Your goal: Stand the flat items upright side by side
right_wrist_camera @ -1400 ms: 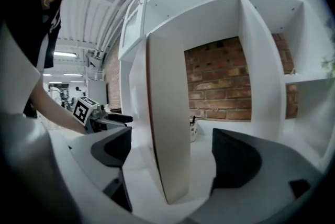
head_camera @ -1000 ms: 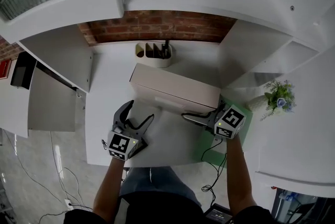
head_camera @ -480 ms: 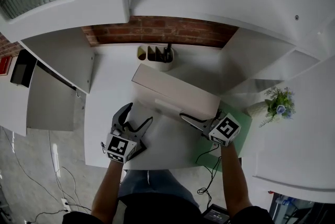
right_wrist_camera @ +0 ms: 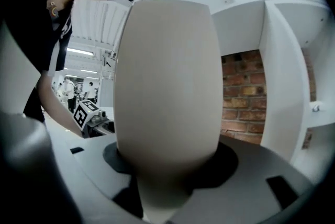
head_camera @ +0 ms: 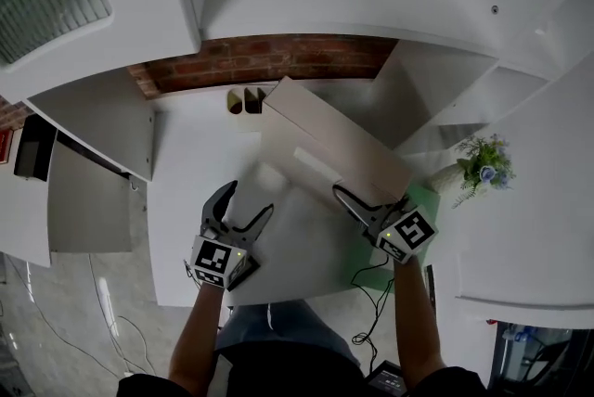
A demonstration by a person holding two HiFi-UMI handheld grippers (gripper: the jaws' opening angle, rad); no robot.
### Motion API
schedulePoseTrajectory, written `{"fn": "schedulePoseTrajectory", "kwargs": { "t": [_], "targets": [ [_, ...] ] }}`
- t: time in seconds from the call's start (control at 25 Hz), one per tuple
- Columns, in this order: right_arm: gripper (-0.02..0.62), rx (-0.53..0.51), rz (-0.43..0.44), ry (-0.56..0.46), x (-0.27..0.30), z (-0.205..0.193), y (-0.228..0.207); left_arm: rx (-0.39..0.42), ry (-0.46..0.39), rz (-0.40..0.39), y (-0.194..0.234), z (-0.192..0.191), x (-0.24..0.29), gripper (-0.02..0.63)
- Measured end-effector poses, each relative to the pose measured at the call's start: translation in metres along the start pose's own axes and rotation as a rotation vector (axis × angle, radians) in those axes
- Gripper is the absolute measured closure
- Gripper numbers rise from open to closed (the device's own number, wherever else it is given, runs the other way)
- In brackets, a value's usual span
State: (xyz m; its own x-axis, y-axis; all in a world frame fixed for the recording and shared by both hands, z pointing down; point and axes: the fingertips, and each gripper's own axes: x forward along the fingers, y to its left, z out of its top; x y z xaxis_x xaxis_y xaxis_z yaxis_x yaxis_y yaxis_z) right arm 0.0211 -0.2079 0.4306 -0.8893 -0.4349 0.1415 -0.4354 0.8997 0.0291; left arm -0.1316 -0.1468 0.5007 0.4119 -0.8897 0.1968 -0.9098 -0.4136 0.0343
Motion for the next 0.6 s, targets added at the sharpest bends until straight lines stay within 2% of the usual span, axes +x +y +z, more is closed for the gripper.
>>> {"fn": "schedulePoseTrajectory", "kwargs": {
  "t": [0.2,0.6],
  "targets": [
    [0.341,0.004,-0.219,0.026,-0.017,0.002,-0.034,0.004,-0.011,-0.03,-0.007,0.006,0.007,0.271],
    [0.344,0.107,-0.614,0.058,-0.026,-0.005,-0.093,-0.004,-0.027,-0.057,-0.018,0.017,0.019,0.271]
  ]
}}
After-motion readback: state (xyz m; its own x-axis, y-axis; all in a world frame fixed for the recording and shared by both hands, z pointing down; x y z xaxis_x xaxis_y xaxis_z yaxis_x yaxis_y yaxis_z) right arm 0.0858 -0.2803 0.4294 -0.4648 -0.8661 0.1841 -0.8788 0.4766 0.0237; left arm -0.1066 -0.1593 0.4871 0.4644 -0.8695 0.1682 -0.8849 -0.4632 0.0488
